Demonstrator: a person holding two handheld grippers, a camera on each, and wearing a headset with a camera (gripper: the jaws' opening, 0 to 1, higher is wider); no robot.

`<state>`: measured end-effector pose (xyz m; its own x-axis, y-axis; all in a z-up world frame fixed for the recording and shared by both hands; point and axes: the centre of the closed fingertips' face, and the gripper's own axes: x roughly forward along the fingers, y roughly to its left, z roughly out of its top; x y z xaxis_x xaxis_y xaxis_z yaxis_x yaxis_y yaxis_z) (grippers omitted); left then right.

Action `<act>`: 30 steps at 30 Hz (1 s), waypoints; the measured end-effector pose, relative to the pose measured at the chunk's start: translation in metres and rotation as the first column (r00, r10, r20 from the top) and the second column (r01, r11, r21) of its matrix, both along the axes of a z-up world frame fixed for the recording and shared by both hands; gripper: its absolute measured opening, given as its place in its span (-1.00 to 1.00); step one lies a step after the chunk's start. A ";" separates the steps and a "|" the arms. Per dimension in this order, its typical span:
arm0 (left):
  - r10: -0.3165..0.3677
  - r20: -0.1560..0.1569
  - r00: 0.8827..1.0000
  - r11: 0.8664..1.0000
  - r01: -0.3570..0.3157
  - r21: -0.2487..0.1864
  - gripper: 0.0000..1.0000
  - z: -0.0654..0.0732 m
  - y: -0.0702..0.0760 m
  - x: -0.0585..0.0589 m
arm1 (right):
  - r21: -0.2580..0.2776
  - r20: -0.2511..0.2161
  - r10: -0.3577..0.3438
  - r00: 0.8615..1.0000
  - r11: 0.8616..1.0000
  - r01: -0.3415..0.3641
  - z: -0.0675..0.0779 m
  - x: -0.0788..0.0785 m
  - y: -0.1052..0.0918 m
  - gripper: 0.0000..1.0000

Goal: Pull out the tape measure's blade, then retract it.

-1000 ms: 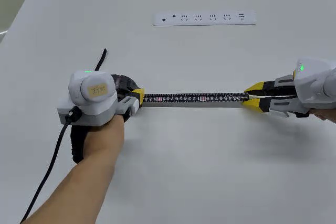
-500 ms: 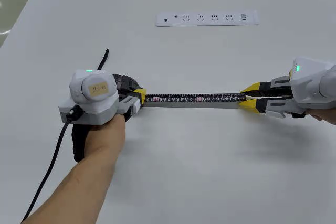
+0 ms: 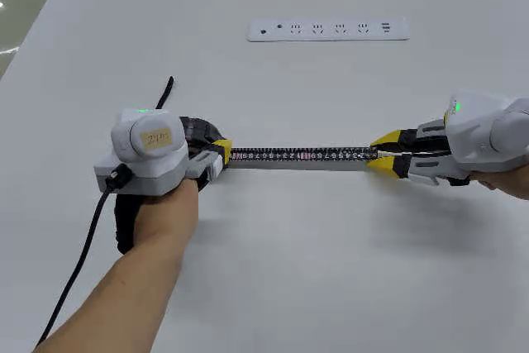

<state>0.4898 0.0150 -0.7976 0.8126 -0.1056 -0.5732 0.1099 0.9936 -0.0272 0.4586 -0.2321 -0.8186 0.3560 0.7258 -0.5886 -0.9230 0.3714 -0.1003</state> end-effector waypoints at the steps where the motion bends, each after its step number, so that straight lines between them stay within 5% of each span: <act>1: -0.001 0.000 1.000 1.000 0.001 0.000 0.16 0.000 0.000 0.000 | 0.001 -0.001 0.000 1.000 1.000 0.000 0.000 0.000 0.001 -0.77; 30: 0.005 -0.008 1.000 1.000 -0.005 -0.015 0.16 0.002 0.001 0.000 | 0.035 -0.006 0.019 1.000 0.999 -0.019 0.003 0.003 0.033 -0.77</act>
